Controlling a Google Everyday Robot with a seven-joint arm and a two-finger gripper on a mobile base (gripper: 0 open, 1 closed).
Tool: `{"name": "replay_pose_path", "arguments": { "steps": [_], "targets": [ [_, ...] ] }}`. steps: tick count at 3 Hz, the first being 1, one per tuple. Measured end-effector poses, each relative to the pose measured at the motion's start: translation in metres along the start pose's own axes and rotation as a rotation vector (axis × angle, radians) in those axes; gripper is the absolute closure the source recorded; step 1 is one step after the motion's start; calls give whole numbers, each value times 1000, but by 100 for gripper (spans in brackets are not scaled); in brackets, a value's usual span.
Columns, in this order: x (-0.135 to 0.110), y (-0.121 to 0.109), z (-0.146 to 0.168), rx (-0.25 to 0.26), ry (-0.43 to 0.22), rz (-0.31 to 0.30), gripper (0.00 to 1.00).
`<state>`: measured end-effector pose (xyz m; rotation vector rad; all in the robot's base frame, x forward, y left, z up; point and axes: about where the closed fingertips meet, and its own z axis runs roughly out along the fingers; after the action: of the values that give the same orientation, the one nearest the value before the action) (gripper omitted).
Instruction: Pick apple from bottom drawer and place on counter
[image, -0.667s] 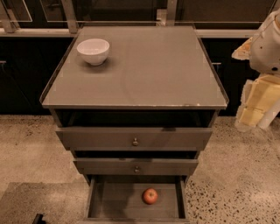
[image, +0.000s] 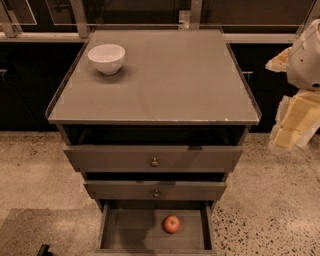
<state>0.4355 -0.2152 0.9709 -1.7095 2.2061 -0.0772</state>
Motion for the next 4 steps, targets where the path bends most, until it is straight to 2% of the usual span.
{"name": "replay_pose_path", "arguments": {
  "steps": [1,2,3,4],
  "targets": [
    [5,27,35,-29,-111,10,0],
    [20,64,108,-113,-263,125,0],
    [38,102,225,-242,-373,273,0],
    [46,99,262,-243,-393,323,0]
  ]
}}
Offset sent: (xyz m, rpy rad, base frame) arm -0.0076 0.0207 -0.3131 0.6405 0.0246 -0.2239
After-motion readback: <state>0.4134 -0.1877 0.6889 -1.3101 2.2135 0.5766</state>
